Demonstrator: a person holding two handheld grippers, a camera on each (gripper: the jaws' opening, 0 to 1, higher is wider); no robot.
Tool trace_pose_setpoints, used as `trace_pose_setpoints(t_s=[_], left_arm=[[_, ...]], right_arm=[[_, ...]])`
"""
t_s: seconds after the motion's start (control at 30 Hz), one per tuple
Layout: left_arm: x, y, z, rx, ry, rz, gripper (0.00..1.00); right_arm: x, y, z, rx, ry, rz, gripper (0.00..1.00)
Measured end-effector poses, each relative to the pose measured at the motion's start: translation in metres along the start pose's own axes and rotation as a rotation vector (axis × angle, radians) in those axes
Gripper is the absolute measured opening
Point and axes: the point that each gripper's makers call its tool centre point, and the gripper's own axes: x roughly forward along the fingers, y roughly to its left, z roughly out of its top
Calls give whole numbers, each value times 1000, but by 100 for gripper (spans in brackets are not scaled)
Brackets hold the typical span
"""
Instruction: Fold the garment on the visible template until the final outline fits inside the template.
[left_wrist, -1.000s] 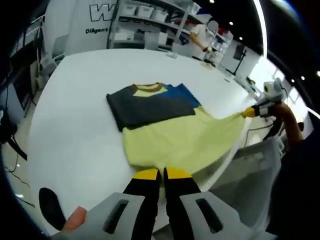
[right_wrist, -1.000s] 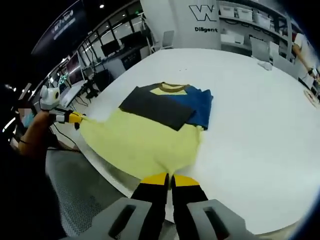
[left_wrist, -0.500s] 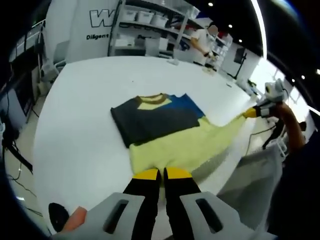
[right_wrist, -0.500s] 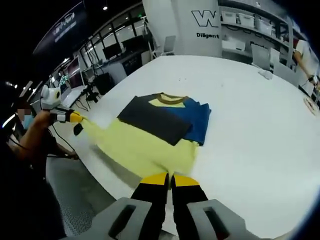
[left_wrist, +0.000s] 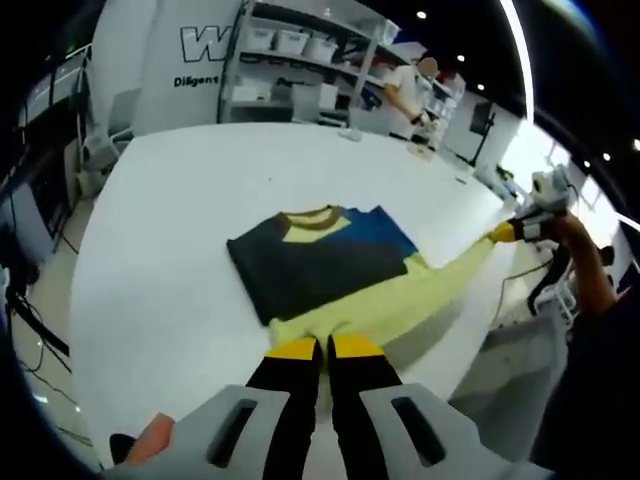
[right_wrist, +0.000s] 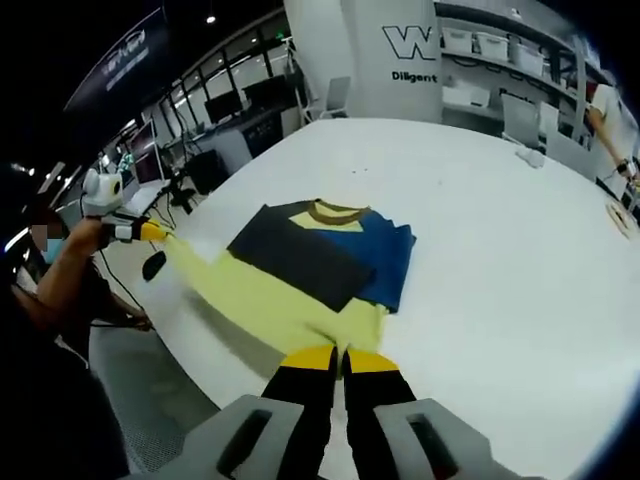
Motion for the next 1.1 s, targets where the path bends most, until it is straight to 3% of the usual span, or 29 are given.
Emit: trace_pose_setpoints(t_s=[0.63,1.1], left_arm=[[12,16,44,5,-54,12,0],[31,34,78,6,-77,32,0]], right_arm=[[7,-18,40,-31,-38,-26,0],[24,-33,71,-59,-36,-37,0]])
